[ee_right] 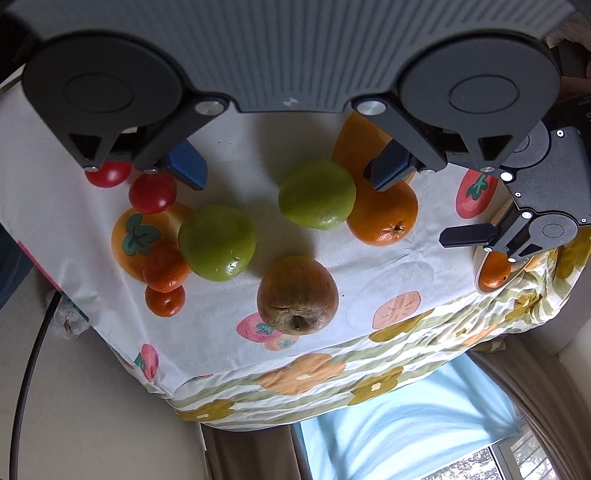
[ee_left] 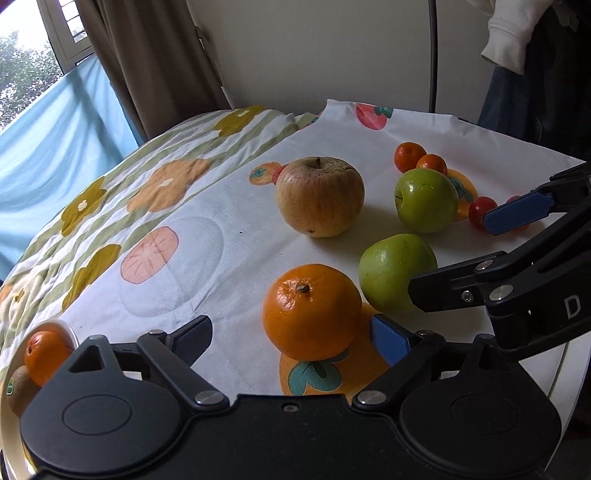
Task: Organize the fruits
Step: 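Grasp an orange with the left tool while the right tool grasps a green apple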
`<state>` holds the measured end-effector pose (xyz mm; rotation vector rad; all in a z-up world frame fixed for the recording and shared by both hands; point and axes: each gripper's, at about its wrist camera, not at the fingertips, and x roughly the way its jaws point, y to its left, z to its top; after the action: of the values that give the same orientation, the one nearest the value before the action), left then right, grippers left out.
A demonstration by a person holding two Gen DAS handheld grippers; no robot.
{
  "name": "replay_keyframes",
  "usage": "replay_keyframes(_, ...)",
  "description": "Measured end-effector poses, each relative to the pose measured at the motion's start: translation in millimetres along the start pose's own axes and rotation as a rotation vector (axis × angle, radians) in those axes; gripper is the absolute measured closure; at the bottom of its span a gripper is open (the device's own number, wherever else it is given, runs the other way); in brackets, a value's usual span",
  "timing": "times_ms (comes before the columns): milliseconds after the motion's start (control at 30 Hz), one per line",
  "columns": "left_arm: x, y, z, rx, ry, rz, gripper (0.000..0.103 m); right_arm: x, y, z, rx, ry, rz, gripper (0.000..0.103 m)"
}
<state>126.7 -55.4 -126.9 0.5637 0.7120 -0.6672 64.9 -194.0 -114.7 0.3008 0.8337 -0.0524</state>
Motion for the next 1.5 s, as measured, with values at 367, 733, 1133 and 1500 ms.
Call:
replay_keyframes(367,15.5,10.1,4.5,-0.007,0.001,-0.11,0.029,11.5,2.7,5.6,0.061,0.033,0.009,0.004)
replay_keyframes(733,13.3,7.9,4.1,-0.01,0.013,-0.098,0.037,17.5,1.3,9.5,0.073,0.051,0.017,0.011)
replay_keyframes(1133,3.1,17.3,-9.7,-0.083,0.042,-0.046,0.037,30.6,7.2,11.5,0.042,0.069,0.041,0.018)
replay_keyframes(1500,-8.4,20.8,-21.5,-0.166,0.057,0.011,0.037,34.1,15.8,15.7,-0.033,0.068,0.045,0.033)
